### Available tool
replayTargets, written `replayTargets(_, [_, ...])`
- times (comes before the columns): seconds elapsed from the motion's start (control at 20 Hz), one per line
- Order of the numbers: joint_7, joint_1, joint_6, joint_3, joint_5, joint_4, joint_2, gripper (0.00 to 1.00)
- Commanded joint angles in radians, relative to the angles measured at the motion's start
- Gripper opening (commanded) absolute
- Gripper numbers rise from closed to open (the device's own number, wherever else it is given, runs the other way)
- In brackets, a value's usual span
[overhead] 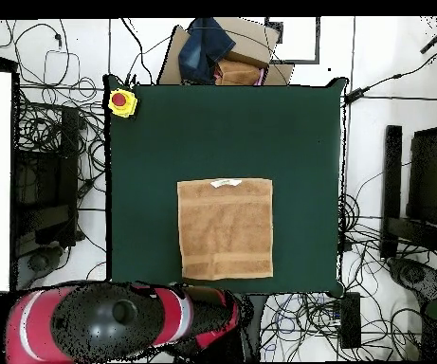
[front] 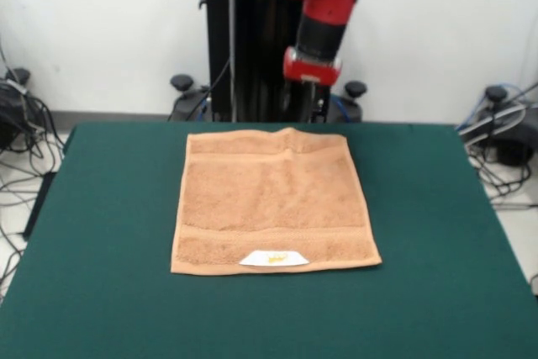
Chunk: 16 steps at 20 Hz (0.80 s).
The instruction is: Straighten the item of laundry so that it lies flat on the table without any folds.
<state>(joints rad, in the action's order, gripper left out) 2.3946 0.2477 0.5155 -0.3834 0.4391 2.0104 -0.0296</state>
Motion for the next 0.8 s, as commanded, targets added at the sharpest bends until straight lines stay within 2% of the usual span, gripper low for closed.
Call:
replayTargets(0.05, [0.051,-0.199,-0.289,0.210,0.168,0.189,-0.405,1.00])
replayTargets(0.2, [0.003,-0.319,-0.412,0.267,0.201,0.205,-0.529,1.00])
replayTargets(0.35, [-0.052,-0.421,-0.512,0.330,0.208,0.172,-0.588,1.00])
replayTargets(0.8, [-0.083,-0.460,-0.626,0.421,0.190,0.021,-0.601,1.00])
